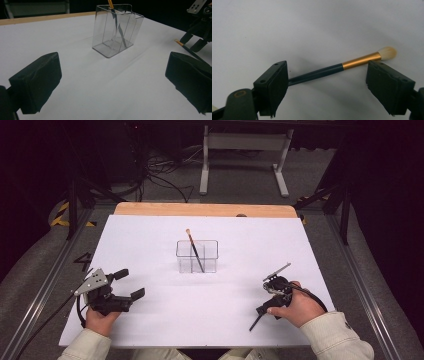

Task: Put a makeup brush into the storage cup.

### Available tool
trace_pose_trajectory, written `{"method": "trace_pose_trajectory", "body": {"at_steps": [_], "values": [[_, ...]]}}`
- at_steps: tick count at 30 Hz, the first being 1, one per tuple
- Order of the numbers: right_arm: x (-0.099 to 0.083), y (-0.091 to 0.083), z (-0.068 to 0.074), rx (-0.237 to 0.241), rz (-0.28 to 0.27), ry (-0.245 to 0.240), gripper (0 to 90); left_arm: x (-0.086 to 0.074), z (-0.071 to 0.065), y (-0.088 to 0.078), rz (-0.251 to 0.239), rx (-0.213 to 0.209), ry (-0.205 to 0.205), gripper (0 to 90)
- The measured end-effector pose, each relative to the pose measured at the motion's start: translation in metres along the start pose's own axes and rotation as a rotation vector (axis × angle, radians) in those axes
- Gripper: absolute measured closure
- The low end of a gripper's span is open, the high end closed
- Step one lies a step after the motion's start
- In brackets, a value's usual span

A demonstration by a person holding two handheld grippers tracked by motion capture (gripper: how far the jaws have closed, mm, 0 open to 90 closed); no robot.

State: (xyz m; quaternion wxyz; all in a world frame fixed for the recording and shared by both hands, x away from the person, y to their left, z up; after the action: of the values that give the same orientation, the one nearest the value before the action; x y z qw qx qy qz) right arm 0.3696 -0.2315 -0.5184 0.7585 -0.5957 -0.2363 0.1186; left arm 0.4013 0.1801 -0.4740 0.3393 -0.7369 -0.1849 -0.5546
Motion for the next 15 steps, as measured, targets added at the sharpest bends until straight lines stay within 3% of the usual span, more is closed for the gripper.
{"method": "trace_pose_trajectory", "body": {"at_steps": [9, 15], "values": [[0.0023, 0.0029, 0.002, -0.045, 0.011, -0.024, 19.7, 0.0001, 0.0001, 0.0, -0.002, 0.0, 0.0, 1.2], [-0.0002, 0.0039, 0.0024, -0.07, 0.043, -0.059, 31.2, 0.0001, 0.0001, 0.0001, -0.002, -0.001, -0.001, 1.2]]}}
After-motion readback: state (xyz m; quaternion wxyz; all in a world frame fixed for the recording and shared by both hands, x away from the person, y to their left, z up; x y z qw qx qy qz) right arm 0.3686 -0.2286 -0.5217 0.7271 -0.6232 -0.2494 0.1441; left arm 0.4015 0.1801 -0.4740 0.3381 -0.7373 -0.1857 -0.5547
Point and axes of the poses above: each handheld gripper's, and its own axes: y roughly forward along the jaws, x roughly out of its top, z roughly to its left, the point moved 10 cm from there along y, roughly forward along the jaws, and after that the axes turned 5 degrees about x, right-handed, at the moved point
